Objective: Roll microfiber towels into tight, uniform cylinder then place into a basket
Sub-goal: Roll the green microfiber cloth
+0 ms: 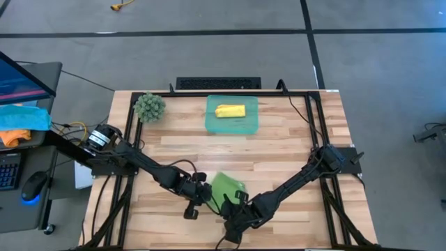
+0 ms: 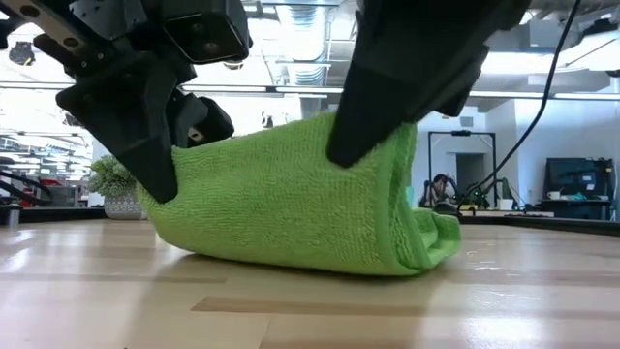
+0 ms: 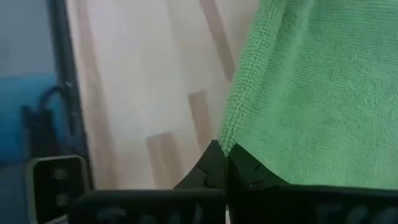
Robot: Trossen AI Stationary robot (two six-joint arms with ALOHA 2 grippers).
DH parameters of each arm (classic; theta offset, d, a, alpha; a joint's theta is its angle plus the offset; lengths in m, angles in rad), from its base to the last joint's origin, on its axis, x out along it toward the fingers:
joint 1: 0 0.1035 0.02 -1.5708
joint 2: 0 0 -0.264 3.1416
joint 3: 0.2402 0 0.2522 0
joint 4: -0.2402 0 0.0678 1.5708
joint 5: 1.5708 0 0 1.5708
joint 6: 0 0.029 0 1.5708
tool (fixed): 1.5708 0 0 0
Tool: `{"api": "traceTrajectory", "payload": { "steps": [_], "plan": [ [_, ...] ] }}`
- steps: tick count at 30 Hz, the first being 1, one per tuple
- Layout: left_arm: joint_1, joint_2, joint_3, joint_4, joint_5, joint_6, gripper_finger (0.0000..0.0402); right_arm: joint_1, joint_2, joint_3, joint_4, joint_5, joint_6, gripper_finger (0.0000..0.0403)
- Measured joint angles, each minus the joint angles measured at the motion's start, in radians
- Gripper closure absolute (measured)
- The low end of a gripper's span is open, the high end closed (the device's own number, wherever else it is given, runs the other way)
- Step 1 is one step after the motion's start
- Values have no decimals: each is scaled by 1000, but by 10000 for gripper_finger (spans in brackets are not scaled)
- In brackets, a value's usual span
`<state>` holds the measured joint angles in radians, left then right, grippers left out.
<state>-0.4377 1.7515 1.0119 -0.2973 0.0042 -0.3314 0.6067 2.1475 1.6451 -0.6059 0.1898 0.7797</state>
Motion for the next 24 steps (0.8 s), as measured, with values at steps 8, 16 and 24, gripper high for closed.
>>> {"api": "traceTrajectory", "payload": {
  "steps": [8, 16, 24],
  "plan": [
    [0, 0, 0, -3, -7, -65, 399, 0, 0, -46, 32, -1, 76, 387],
    [9, 0, 0, -33, -8, -169, 400, -2, 0, -102, 141, -13, 88, 391],
    [38, 0, 0, -56, -11, -230, 400, -12, 0, -139, 196, -31, 105, 398]
  ]
}}
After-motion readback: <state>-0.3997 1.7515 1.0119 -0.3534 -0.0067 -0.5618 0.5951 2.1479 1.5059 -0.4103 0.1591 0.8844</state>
